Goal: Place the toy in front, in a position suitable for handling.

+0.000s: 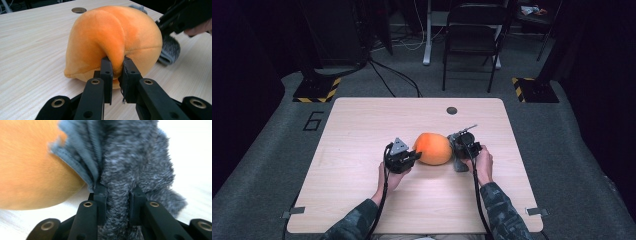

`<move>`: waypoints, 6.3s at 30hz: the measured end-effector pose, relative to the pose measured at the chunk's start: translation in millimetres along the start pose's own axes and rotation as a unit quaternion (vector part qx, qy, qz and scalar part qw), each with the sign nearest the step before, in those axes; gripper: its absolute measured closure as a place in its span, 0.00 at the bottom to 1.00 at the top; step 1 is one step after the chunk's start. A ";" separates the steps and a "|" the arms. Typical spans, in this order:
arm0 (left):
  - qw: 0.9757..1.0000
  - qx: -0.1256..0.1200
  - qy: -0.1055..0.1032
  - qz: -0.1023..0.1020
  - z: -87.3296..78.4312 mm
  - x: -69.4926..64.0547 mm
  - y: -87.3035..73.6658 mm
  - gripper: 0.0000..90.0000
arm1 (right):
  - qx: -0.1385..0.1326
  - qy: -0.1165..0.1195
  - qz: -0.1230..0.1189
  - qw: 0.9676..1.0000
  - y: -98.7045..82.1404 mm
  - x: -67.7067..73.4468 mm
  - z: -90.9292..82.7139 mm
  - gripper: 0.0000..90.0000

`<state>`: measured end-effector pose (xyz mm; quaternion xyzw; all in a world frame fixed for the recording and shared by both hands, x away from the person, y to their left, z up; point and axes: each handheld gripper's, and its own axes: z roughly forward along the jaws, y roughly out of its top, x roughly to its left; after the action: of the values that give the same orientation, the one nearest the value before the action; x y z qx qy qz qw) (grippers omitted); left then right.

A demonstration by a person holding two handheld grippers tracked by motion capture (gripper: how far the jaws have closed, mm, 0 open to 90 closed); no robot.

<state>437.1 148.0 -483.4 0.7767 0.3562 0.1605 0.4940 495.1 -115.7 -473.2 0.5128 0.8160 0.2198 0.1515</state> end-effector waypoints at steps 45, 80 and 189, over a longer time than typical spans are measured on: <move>1.000 -0.001 0.001 0.010 2.4 -5.7 -0.3 0.90 | -0.070 -0.002 -0.058 0.996 17.1 34.2 -46.4 0.81; 1.000 0.001 0.003 0.015 2.1 -4.5 -1.1 0.88 | -0.034 0.016 -0.081 0.996 20.3 41.1 -52.7 0.81; 0.997 -0.037 0.054 0.043 11.8 -4.6 -0.2 0.86 | -0.099 0.031 -0.071 0.992 16.8 44.5 -44.1 0.81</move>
<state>440.9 137.1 -488.5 0.7626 0.3426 0.2361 0.4953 468.2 -78.0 -427.7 0.4292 0.8287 0.3041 0.1912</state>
